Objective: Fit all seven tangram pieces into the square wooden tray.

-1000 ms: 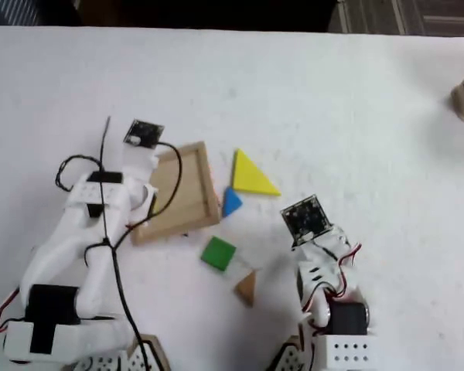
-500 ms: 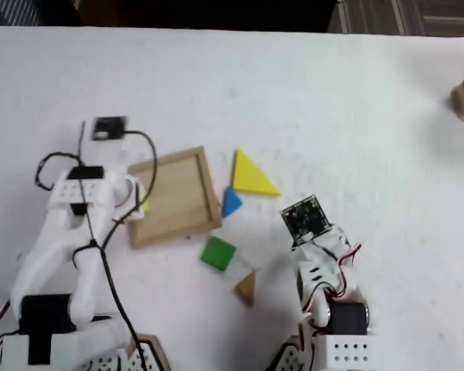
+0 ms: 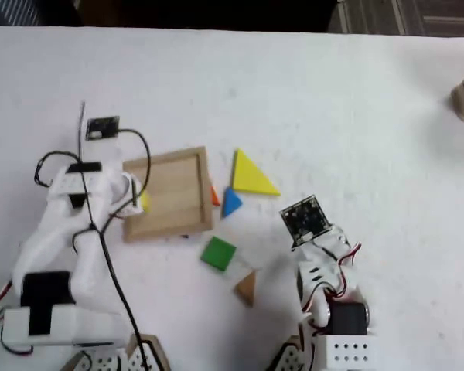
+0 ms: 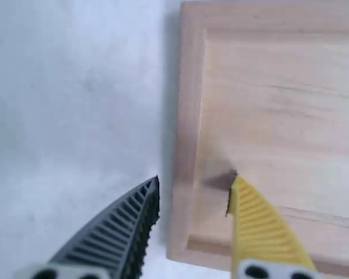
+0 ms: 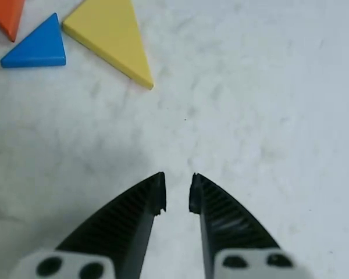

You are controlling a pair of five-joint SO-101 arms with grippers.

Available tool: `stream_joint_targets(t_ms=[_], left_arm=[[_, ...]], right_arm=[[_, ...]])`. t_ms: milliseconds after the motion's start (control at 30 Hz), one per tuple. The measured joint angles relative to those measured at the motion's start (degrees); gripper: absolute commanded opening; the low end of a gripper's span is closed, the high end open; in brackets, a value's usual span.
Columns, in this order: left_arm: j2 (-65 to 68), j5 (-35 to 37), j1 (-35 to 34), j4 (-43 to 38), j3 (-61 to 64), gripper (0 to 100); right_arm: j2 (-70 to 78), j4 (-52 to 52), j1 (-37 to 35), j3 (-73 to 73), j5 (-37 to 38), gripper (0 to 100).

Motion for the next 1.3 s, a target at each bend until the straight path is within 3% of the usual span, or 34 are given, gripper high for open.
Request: stream_joint_targets(t_ms=[167,700,1067,1300], left_arm=[[4.0,1.8,-0.3,1.1,-4.1,2],[-0.2,2.3,0.1,4.5,-4.2,2],[-12.4,2.3,16.8,9.1,-4.2,2],[-12.6,2.2,31.1,9.0,-4.2,2]], right_arm=[[0.0,0.0,0.0,0.0,0.0,7.0],[0.0,0.0,0.0,0.0,0.0,6.9],[0.0,-0.3,3.0,0.0,0.0,6.7],[0.0,-2.3,14.6,0.0,-2.8,7.0]])
